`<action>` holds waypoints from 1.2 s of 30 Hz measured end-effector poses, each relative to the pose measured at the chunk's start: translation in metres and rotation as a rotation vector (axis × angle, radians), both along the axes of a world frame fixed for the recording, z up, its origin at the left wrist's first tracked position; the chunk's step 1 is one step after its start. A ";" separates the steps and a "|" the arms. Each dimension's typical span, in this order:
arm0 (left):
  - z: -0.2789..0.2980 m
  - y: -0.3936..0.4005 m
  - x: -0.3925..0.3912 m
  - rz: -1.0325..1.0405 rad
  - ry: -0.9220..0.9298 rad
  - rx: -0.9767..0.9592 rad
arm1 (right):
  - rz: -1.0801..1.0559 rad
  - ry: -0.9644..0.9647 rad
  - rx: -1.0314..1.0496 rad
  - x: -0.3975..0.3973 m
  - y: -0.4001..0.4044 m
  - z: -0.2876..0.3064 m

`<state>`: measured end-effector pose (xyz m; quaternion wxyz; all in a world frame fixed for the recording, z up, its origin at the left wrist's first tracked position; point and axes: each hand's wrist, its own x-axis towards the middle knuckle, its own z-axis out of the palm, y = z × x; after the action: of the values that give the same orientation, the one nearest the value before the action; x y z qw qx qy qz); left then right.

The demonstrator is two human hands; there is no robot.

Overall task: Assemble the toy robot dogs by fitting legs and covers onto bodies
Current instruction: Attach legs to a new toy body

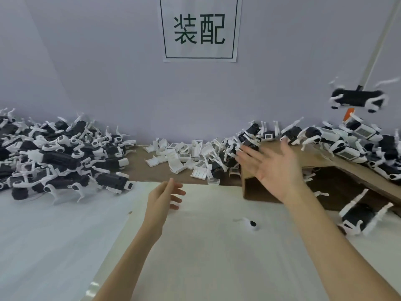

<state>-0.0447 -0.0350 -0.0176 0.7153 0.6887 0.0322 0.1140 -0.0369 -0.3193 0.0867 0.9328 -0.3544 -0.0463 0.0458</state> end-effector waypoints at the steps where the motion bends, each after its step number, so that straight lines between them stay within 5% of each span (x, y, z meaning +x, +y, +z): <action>1: -0.002 -0.001 0.000 0.027 -0.010 0.072 | 0.024 0.027 -0.026 -0.004 0.013 -0.015; 6: -0.017 -0.001 0.005 0.256 -0.169 0.646 | 0.137 0.254 -0.031 -0.027 0.066 -0.090; 10: -0.025 0.018 0.017 0.513 -0.248 0.856 | 0.169 0.284 -0.101 -0.030 0.081 -0.105; 13: -0.016 0.045 0.042 0.622 0.015 0.941 | 0.179 0.301 -0.128 -0.030 0.085 -0.104; 16: -0.004 0.084 0.068 0.518 0.314 1.151 | 0.161 0.308 -0.135 -0.029 0.087 -0.102; 21: -0.006 0.130 0.091 0.371 0.348 1.278 | 0.143 0.310 -0.126 -0.027 0.087 -0.103; 24: -0.005 0.128 0.089 0.415 0.188 1.197 | 0.119 0.312 -0.121 -0.025 0.085 -0.104; 28: 0.012 0.086 0.068 0.418 -0.137 0.846 | 0.083 0.324 -0.121 -0.024 0.082 -0.106; 36: 0.021 -0.019 -0.008 -0.087 -0.427 0.245 | 0.061 0.297 -0.264 -0.022 0.066 -0.100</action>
<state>-0.0522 -0.0541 0.0032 0.6212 0.7313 -0.1635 0.2291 -0.0587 -0.2534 -0.0138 0.8731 -0.4613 0.0877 0.1314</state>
